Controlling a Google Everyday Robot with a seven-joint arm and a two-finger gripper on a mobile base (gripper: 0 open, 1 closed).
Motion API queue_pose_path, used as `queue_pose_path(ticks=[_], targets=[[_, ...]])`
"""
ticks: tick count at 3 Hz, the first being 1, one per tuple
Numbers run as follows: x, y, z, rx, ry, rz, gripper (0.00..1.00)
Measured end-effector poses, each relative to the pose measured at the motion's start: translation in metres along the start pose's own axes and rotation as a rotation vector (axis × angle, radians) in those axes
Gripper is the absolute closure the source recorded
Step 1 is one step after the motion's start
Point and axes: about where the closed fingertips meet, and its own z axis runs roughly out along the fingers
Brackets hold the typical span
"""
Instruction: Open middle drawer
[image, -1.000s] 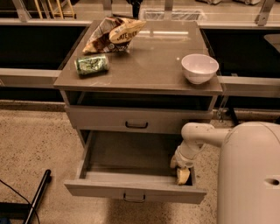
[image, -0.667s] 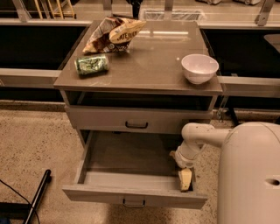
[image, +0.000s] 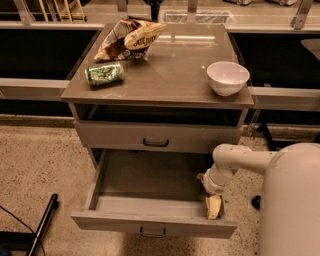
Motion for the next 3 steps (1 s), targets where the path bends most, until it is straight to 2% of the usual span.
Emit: queue_pose_path(ticks=[1, 2, 3], targets=[[-0.0028, 0.0037, -0.0035, 0.034, -0.015, 0.021, 0.18], [-0.0045, 0.0048, -0.0044, 0.042, -0.018, 0.027, 0.42], [-0.0064, 0.0054, -0.0108, 0.041, -0.018, 0.027, 0.38]])
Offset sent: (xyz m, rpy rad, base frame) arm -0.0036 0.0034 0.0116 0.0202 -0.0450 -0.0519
